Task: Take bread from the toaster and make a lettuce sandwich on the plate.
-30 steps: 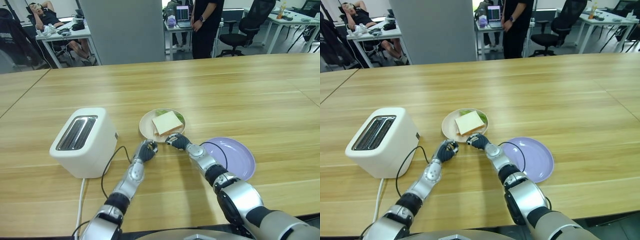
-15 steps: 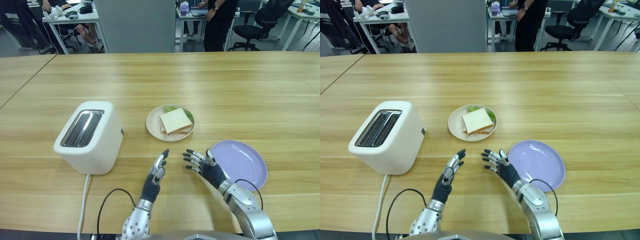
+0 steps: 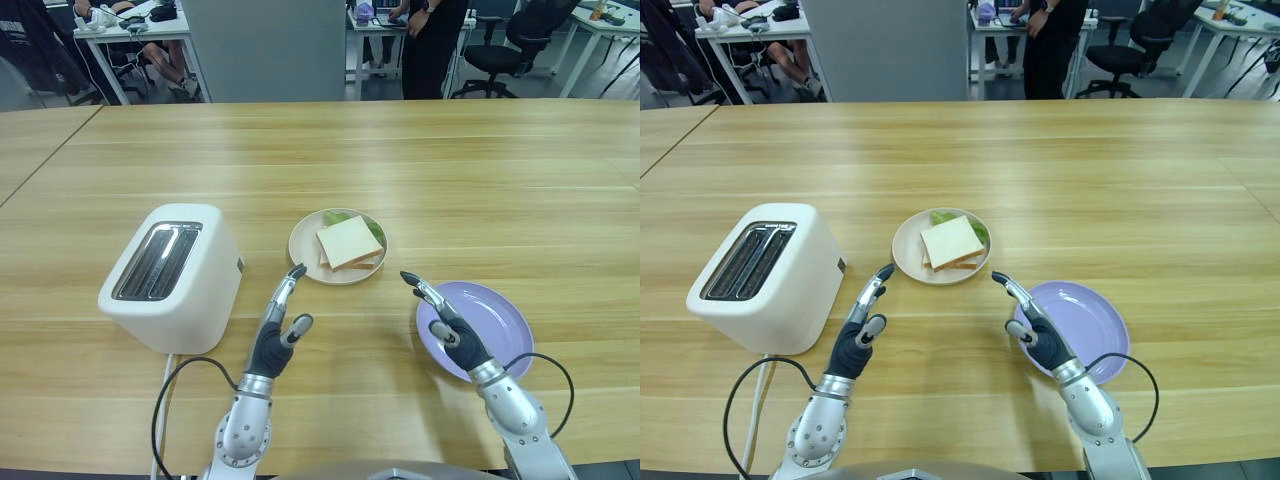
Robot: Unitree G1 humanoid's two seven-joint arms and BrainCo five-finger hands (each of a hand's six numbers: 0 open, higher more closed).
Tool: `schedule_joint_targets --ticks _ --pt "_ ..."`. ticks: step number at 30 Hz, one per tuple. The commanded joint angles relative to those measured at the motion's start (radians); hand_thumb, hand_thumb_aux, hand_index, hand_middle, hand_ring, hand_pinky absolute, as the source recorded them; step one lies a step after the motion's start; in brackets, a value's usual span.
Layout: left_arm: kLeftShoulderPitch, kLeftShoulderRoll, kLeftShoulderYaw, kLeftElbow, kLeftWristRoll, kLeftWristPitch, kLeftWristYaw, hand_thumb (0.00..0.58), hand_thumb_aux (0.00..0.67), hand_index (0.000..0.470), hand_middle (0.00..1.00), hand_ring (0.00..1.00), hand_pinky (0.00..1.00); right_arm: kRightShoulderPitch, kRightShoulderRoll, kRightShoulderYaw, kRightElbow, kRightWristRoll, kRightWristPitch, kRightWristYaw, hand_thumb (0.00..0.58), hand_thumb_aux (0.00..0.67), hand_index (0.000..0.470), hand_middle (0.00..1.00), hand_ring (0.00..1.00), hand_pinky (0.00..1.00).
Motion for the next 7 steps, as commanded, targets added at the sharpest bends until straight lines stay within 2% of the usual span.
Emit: schedule_joint_targets --ticks 1,7 --pt "-0.001 0.029 0.044 -0.014 -0.006 0.016 -0.023 0.0 0.0 0.0 0.0 0.0 0.0 0.006 -0.026 -0.001 0.051 -0.051 -0.072 -0.025 0.0 0.0 0.0 0.0 0.0 0.0" --pt "-0.018 0.07 0.077 0.024 0.007 -0.012 -0.032 0.0 0.0 0.0 0.0 0.0 0.0 -0.019 -0.039 0.042 0.03 0.051 -0.046 0.07 0.0 0.0 0.0 0.0 0.0 0.0"
